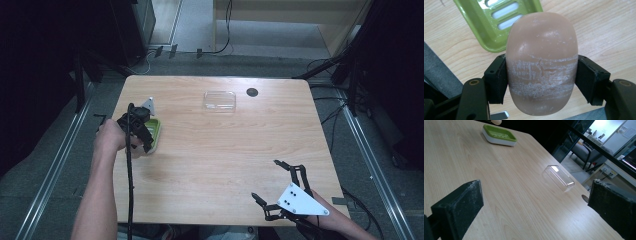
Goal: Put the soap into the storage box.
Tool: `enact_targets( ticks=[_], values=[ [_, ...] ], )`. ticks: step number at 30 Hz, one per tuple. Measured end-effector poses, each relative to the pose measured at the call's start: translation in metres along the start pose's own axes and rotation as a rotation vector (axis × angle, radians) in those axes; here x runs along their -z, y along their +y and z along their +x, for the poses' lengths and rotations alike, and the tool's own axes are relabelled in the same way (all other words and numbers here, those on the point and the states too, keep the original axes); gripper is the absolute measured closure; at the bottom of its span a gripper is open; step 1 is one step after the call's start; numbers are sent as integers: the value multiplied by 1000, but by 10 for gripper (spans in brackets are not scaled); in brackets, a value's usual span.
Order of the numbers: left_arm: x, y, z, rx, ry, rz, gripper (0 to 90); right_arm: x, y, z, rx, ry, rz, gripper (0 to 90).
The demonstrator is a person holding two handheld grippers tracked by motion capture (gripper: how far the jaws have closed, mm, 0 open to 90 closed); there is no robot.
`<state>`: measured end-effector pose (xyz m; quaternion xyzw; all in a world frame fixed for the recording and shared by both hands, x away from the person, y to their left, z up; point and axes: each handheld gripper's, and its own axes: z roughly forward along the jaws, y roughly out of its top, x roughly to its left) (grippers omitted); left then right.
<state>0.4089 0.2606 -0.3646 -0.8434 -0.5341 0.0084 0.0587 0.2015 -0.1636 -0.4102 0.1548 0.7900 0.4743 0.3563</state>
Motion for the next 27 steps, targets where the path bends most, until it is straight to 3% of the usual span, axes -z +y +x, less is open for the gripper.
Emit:
enact_targets(
  ticks=[16, 27],
  values=[
    [3, 13, 7, 7, -6, 19, 337, 0, 0, 0, -3, 0, -1, 0],
    [-5, 24, 11, 4, -14, 39, 337, 0, 0, 0, -2, 3, -3, 0]
  ],
)
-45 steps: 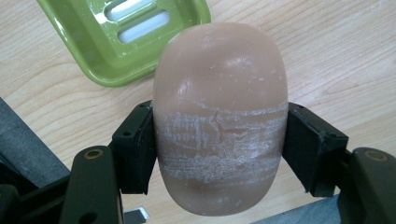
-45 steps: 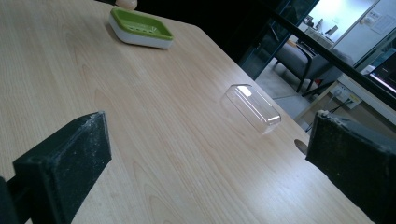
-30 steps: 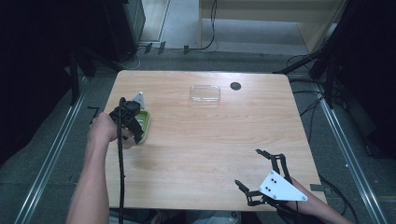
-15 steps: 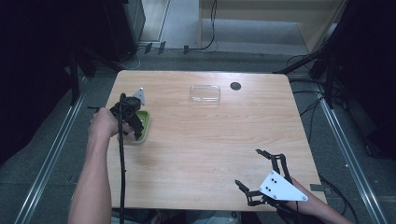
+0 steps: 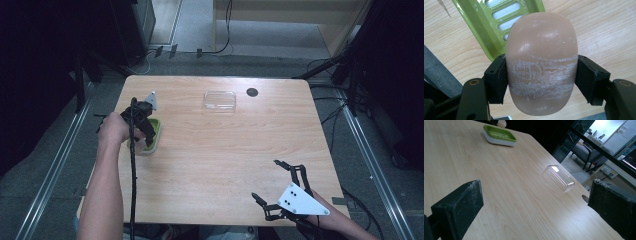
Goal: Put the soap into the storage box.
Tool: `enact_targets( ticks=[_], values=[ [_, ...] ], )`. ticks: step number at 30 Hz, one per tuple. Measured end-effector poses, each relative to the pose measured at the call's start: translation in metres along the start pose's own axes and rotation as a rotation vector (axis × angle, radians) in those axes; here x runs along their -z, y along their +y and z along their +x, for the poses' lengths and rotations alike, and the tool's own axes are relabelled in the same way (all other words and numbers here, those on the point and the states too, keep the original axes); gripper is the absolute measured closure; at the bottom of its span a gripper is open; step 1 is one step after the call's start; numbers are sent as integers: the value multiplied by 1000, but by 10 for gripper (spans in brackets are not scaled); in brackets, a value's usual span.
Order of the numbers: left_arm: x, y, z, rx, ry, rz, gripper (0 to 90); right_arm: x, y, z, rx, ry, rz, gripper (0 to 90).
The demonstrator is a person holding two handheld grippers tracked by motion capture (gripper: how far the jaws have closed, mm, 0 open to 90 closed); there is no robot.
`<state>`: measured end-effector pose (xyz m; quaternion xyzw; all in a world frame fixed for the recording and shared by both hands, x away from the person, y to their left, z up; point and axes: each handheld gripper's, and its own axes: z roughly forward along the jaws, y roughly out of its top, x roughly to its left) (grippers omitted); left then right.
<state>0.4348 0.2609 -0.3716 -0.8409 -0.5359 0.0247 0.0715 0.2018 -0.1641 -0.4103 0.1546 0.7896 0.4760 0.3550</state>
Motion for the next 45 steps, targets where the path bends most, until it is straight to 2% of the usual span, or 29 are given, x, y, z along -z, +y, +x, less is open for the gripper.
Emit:
enact_targets(
  ticks=[8, 14, 22, 30, 45],
  values=[
    [-8, 8, 9, 27, -18, 13, 337, 0, 0, 0, -3, 0, -2, 0],
    [-9, 13, 14, 38, -13, 8, 337, 0, 0, 0, -1, -1, 0, 0],
    [-15, 19, 25, 77, -27, 4, 337, 0, 0, -1, -3, -4, -4, 0],
    [-23, 25, 30, 82, -39, 9, 337, 0, 0, -1, -6, -3, -4, 0],
    [-40, 36, 38, 138, -19, -25, 337, 0, -1, -1, -8, -3, -4, 0]
  ],
)
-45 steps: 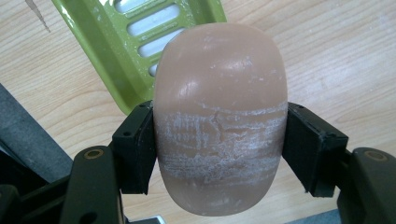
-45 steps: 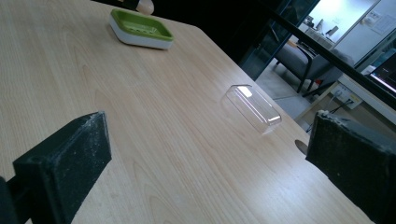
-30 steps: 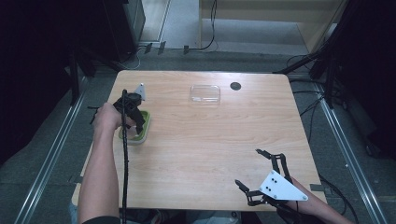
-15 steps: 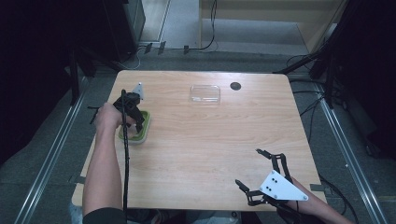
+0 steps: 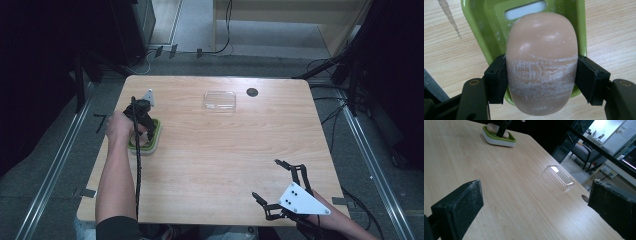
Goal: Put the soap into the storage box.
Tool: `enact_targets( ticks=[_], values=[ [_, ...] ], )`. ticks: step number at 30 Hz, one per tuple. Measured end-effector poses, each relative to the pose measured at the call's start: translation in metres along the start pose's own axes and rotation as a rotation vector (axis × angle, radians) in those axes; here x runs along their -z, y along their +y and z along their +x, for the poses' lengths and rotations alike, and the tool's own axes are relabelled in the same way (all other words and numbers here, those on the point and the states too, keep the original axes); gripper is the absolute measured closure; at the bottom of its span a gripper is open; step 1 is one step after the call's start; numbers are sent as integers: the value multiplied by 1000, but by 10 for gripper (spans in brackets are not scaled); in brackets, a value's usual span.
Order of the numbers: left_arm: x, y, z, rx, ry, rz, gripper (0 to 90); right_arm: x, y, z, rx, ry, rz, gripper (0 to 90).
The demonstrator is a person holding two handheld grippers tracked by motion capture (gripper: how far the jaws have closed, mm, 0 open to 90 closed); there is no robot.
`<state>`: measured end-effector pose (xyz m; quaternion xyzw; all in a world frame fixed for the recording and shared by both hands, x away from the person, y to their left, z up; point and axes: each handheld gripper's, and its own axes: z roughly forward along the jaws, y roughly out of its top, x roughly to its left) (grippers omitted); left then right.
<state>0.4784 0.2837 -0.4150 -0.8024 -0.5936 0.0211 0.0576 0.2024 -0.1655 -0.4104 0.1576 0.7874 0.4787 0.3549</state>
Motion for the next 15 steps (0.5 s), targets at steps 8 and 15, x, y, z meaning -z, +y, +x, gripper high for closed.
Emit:
enact_targets(
  ticks=[8, 15],
  values=[
    [-5, 2, 3, 37, 24, -29, 337, 0, 0, 0, -1, -2, -1, 0],
    [-10, 4, 2, 43, 12, -9, 336, 0, 0, 0, 1, -1, 0, 0]
  ],
)
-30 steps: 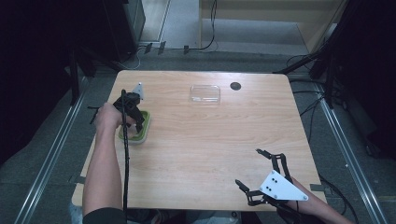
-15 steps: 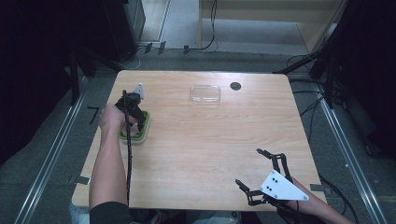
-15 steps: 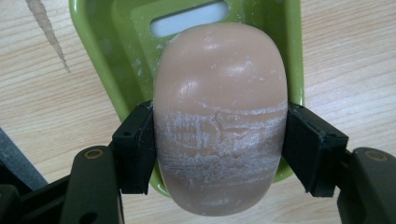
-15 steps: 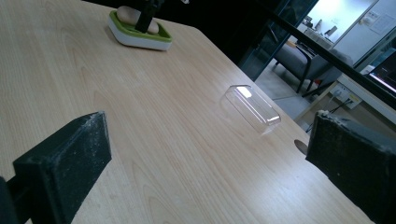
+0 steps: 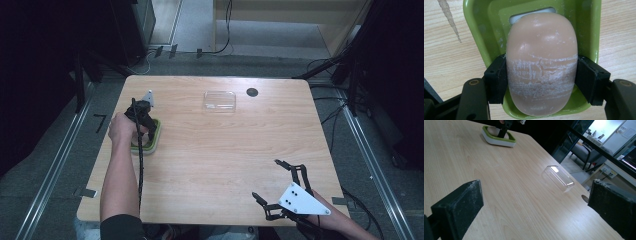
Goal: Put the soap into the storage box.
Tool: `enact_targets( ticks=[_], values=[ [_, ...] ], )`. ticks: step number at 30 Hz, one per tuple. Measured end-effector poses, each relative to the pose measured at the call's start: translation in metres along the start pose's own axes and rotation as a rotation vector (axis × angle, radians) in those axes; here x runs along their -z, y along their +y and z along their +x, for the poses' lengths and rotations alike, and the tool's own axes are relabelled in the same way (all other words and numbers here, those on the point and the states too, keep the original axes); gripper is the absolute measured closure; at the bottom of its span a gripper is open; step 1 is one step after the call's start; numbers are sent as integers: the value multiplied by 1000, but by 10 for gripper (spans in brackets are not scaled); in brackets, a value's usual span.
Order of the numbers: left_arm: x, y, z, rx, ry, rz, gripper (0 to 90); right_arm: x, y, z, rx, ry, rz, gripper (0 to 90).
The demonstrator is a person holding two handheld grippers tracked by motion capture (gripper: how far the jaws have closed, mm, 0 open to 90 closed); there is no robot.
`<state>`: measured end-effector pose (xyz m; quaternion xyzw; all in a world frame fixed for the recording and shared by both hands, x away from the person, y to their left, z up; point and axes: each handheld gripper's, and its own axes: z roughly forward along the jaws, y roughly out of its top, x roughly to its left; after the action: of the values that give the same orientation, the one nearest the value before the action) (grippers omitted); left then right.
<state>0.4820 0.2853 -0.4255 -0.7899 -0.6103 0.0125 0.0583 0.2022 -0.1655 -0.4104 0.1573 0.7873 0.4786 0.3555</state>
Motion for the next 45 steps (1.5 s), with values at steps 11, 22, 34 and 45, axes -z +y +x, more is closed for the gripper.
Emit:
enact_targets(
  ticks=[11, 22, 34, 45],
  values=[
    [7, -4, -2, 14, 0, -15, 267, 0, 0, 0, 0, -2, -7, 0],
    [21, -13, -11, -7, -23, -19, 134, 0, 1, 1, 3, -2, -4, 0],
    [36, -32, -27, -74, 11, -10, 107, 1, 0, 1, 3, -1, 3, 0],
    [49, -65, -40, -119, 24, -5, 106, 2, 1, 2, 9, -5, 4, 0]
  ],
)
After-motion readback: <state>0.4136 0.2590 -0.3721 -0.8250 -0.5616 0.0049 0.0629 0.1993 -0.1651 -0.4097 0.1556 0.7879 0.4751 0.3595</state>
